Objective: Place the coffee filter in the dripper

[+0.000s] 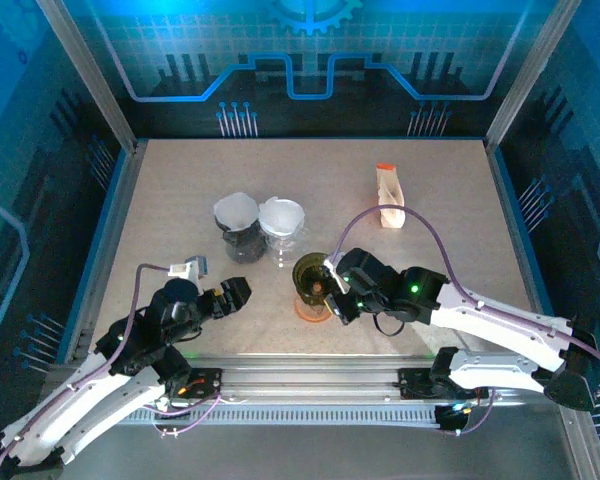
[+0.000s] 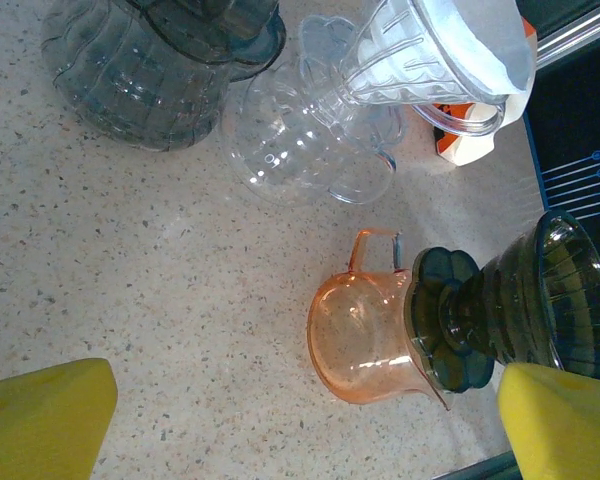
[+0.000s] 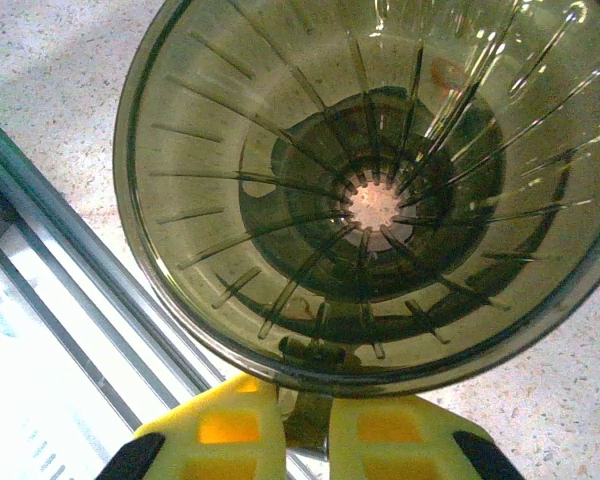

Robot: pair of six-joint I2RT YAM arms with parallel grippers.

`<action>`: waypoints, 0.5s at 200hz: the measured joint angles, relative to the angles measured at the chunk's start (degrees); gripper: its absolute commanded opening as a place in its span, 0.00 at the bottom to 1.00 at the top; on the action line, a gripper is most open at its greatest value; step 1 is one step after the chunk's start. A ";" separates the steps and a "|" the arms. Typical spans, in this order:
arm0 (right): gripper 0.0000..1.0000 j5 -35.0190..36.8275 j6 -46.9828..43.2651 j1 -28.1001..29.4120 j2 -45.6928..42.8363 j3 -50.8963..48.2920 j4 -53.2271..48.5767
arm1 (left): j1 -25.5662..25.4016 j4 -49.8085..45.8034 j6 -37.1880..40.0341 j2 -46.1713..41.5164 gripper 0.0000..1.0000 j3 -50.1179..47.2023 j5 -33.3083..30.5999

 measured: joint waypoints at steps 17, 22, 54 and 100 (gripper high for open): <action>0.03 -0.46 0.00 0.00 0.00 0.26 -0.63 | 0.02 0.15 0.00 0.00 0.99 -0.07 0.00; 0.03 -0.61 0.02 0.00 0.00 0.31 -0.76 | 0.02 0.20 0.00 0.00 0.99 -0.15 0.00; 0.04 -1.51 0.02 0.00 0.00 0.31 -1.49 | 0.02 0.28 0.00 0.00 0.99 -0.33 0.00; 0.05 -2.05 0.02 0.02 0.42 0.74 -1.70 | 0.02 0.28 0.00 0.00 0.99 -0.33 0.00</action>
